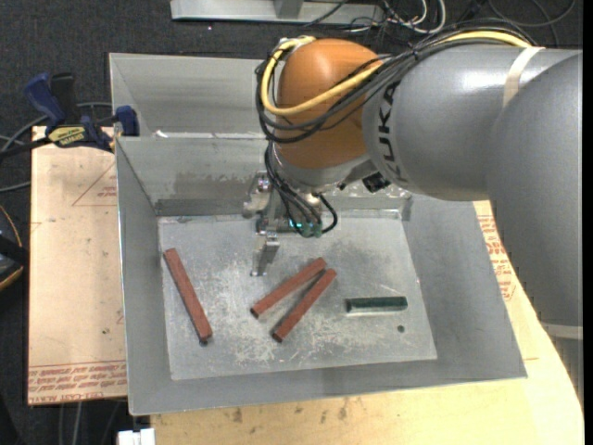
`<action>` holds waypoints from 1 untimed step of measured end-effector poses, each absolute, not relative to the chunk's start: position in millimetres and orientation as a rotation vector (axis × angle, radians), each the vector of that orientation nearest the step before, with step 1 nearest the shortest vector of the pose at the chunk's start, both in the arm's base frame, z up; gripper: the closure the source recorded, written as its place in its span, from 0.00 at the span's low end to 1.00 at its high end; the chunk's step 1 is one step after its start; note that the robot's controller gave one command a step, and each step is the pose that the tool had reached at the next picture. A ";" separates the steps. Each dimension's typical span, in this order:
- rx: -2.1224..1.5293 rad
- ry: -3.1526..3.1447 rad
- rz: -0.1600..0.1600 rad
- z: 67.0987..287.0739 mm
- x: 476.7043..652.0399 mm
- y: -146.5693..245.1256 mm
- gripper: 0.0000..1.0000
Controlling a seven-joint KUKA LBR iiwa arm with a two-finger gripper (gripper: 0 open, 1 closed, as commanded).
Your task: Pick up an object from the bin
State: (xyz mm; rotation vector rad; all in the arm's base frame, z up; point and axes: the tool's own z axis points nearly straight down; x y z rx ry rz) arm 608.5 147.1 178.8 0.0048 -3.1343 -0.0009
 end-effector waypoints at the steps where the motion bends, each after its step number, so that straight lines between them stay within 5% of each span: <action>1: 0.001 -3.142 -0.002 183.7 610.4 146.5 0.00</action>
Offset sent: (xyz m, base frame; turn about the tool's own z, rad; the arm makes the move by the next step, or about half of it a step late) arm -0.0497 -0.0516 -0.0965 0.0095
